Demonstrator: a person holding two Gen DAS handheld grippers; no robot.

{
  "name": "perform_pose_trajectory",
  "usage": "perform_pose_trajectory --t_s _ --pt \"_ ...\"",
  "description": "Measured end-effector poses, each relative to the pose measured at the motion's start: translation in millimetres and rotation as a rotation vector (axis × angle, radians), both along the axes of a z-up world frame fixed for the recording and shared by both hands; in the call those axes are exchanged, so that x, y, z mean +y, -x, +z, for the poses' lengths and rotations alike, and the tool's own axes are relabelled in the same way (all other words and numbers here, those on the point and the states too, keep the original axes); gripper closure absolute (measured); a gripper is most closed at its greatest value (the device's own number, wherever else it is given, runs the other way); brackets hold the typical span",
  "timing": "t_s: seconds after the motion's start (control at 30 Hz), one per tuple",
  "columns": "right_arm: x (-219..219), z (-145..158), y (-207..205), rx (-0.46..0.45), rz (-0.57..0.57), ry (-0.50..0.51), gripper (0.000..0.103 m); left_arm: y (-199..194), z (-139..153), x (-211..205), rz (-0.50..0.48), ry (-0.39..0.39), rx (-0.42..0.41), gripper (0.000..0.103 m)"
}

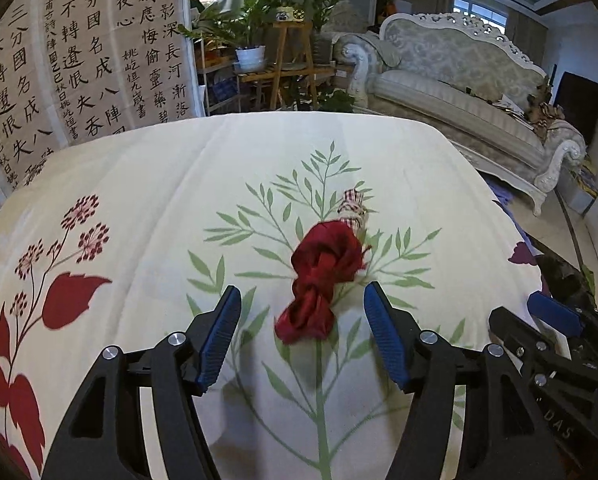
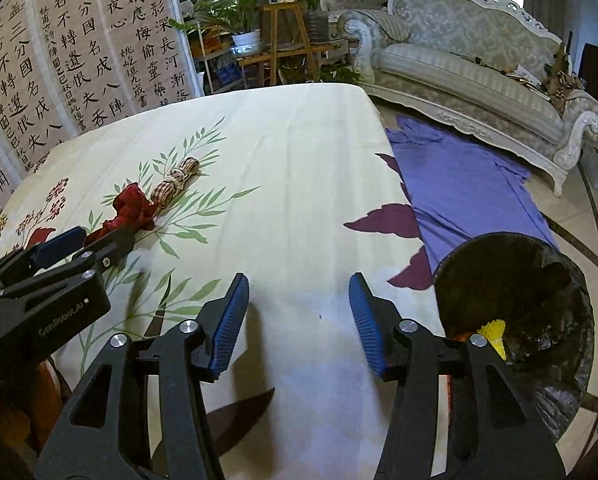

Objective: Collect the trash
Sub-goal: 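Move both open tools back over the table items, then grasp the dark red cloth with the left tool while the right tool grasps the checkered roll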

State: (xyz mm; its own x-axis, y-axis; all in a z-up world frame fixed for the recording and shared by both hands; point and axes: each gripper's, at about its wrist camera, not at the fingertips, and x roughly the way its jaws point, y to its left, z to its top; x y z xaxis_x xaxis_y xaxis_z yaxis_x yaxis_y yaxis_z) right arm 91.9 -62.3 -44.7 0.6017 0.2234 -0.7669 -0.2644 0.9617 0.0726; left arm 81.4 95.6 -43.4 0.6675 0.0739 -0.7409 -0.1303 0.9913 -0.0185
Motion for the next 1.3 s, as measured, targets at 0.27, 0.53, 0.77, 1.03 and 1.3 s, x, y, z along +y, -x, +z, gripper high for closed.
perform_pose_trajectory --t_s 0.27,0.53,0.77,1.03,1.3 --pt "9 -1 -4 -0.002 0.008 0.02 0.05 -7 -4 6 -0.033 0.043 0.035 0.081" --pt "27 0 -12 0.0 0.04 0.02 0.05 3 5 23 0.002 -0.032 -0.014 0.082" --pt "59 0 -22 0.011 0.092 0.013 0.05 -2 -2 73 0.105 -0.02 0.036 0.082" --pt "98 0 -39 0.014 0.128 0.017 0.05 -2 -4 108 0.169 -0.009 0.051 0.082" --pt "117 -1 -62 0.015 0.111 0.017 0.051 -2 -4 112 0.172 0.012 0.044 0.082"
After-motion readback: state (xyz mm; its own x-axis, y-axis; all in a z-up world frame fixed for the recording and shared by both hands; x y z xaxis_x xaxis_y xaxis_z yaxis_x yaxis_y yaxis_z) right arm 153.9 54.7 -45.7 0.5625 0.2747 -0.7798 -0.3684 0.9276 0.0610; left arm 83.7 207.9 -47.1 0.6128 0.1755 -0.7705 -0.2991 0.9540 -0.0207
